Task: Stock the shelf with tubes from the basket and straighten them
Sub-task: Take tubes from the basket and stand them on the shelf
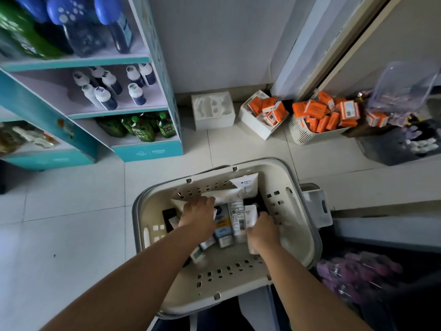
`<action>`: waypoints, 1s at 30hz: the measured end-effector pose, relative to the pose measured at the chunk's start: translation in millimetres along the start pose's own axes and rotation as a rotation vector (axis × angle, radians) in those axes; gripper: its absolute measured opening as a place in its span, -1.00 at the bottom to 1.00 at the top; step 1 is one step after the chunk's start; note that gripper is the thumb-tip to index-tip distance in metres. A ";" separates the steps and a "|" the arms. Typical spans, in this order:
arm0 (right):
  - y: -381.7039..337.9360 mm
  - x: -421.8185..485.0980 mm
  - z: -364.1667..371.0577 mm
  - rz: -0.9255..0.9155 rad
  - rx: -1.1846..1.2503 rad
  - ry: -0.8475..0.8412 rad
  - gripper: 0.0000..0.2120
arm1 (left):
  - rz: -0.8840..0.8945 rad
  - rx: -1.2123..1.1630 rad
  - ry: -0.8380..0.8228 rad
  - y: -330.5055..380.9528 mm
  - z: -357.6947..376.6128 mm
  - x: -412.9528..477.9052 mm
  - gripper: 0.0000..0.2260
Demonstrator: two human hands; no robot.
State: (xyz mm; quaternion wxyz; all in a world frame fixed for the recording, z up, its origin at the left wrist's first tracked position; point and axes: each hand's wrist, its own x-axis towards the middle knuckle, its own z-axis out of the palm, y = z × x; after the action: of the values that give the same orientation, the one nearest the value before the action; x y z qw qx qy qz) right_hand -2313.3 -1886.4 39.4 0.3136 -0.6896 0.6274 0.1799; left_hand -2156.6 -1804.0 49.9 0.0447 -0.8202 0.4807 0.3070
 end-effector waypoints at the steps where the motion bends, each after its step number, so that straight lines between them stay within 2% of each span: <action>1: 1.2 2.0 -0.3 -0.012 -0.036 -0.008 -0.67 | 0.007 -0.044 -0.006 2.7 1.3 -1.6 -0.52; 4: 4.6 7.1 -1.7 -0.014 -0.028 -0.022 -0.78 | 0.018 -0.197 -0.002 3.3 8.7 -10.8 -0.52; 9: 4.5 2.7 -6.6 -0.002 0.056 -0.020 -0.82 | 0.061 -0.426 -0.054 -1.0 3.8 -27.1 -0.55; 15: -13.1 -21.7 -20.7 -0.166 0.024 -0.013 -0.83 | -0.084 -0.813 -0.152 2.8 -1.8 -32.9 -0.47; 19: -32.5 -34.6 -24.2 -0.263 0.292 -0.221 -0.84 | -0.176 -1.147 -0.218 5.1 -1.9 -34.6 -0.24; 21: -35.7 -33.8 -22.2 -0.250 0.491 -0.302 -0.81 | -0.253 -1.196 -0.174 -2.3 -2.3 -35.7 -0.26; 23: -31.9 -24.2 -15.2 -0.210 0.580 -0.321 -0.85 | -0.317 -1.177 -0.135 -12.2 -2.0 -38.3 -0.39; 25: -25.0 -15.8 -9.4 -0.176 0.459 -0.290 -0.91 | -0.364 -1.173 -0.130 -21.0 -0.1 -41.5 -0.46; 27: -16.3 -4.9 1.0 -0.104 0.273 -0.242 -0.87 | -0.403 -1.166 -0.111 -27.0 1.3 -45.4 -0.48; 30: -13.8 2.4 15.1 -0.067 0.132 -0.264 -0.86 | -0.459 -1.187 -0.070 -32.1 0.9 -50.7 -0.52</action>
State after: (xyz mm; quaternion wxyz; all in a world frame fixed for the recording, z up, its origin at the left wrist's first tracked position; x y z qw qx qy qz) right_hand -2297.3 -1878.0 29.6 0.4439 -0.6585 0.5676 0.2170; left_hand -2148.5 -1748.0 69.7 -0.3368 -0.7769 0.0392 0.5305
